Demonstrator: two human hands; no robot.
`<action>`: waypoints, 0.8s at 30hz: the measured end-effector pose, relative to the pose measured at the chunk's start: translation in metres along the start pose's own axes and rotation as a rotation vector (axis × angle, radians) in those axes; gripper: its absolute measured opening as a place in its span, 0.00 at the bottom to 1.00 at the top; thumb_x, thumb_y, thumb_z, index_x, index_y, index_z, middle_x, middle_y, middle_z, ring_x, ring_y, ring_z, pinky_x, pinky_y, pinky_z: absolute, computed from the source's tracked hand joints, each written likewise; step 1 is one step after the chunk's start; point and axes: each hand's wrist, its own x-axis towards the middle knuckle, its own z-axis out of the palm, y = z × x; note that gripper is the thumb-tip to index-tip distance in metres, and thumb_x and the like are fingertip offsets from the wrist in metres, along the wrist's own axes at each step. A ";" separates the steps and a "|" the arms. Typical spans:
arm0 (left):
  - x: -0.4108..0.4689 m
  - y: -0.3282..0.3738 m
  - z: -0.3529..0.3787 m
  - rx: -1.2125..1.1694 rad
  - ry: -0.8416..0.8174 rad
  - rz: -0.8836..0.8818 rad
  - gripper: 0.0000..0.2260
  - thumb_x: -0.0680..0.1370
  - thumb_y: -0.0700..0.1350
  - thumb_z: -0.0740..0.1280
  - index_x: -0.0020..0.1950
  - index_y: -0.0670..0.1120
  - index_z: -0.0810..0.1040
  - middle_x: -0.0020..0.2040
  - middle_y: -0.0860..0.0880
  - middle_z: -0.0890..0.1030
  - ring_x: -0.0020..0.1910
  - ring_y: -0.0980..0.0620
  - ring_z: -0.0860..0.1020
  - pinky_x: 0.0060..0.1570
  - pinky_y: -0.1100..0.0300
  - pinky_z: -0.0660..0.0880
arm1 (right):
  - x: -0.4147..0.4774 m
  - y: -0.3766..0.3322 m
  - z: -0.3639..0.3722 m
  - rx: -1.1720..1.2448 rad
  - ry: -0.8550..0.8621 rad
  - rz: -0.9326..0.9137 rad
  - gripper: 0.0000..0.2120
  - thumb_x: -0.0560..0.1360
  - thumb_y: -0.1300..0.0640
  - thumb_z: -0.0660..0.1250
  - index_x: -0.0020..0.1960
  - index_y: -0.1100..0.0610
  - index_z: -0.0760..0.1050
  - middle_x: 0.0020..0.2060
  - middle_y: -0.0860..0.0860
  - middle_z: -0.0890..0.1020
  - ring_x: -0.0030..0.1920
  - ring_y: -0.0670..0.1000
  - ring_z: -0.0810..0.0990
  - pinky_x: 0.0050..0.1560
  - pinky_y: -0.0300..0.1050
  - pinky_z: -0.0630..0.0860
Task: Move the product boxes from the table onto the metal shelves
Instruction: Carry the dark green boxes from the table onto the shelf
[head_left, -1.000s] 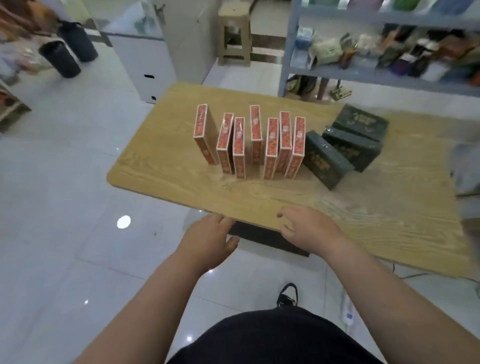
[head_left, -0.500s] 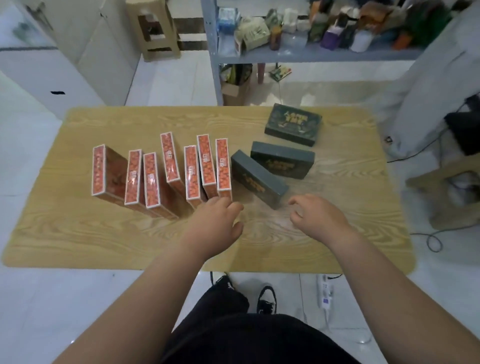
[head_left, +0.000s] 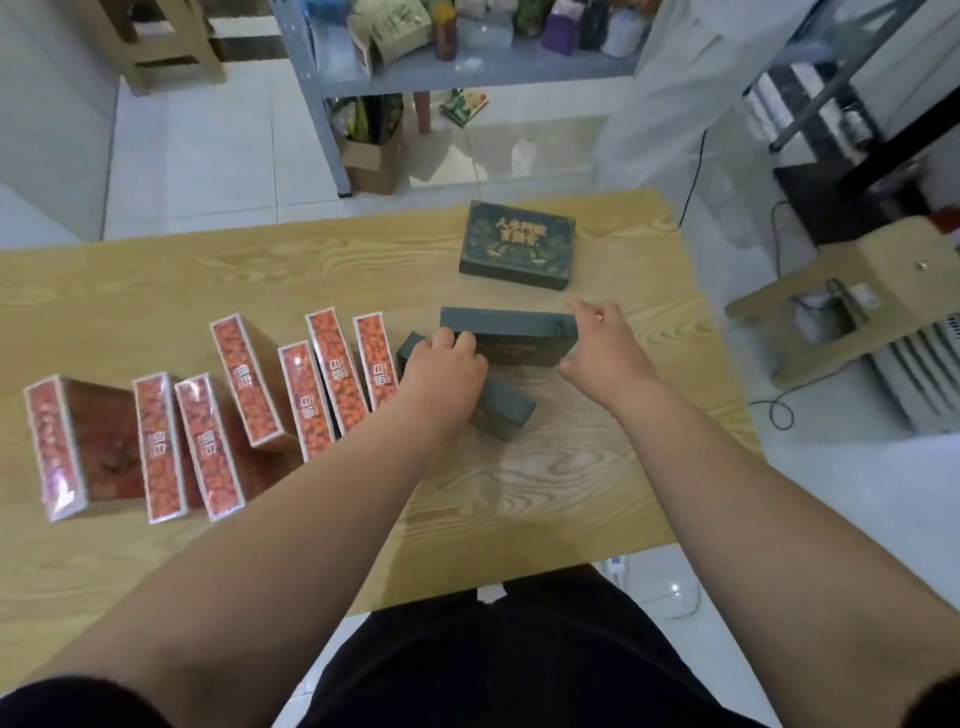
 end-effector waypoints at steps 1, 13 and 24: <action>0.004 0.003 0.000 0.019 -0.016 -0.012 0.18 0.79 0.46 0.65 0.68 0.48 0.73 0.63 0.44 0.71 0.63 0.41 0.69 0.60 0.47 0.70 | 0.008 0.002 0.001 -0.016 -0.024 -0.007 0.35 0.75 0.53 0.70 0.78 0.46 0.59 0.72 0.55 0.63 0.69 0.58 0.70 0.66 0.54 0.73; -0.012 0.112 0.018 -0.328 -0.184 -0.305 0.20 0.80 0.63 0.60 0.66 0.55 0.63 0.63 0.47 0.69 0.63 0.41 0.69 0.60 0.35 0.70 | 0.008 0.149 -0.033 0.076 -0.176 -0.155 0.20 0.71 0.51 0.74 0.58 0.47 0.68 0.52 0.49 0.78 0.47 0.53 0.78 0.45 0.49 0.76; -0.050 0.144 0.042 -0.639 -0.042 -0.561 0.21 0.73 0.46 0.71 0.65 0.48 0.74 0.56 0.46 0.76 0.55 0.42 0.76 0.52 0.52 0.73 | -0.015 0.222 -0.016 0.525 -0.290 -0.127 0.21 0.77 0.48 0.73 0.62 0.46 0.64 0.55 0.47 0.75 0.49 0.46 0.77 0.41 0.42 0.72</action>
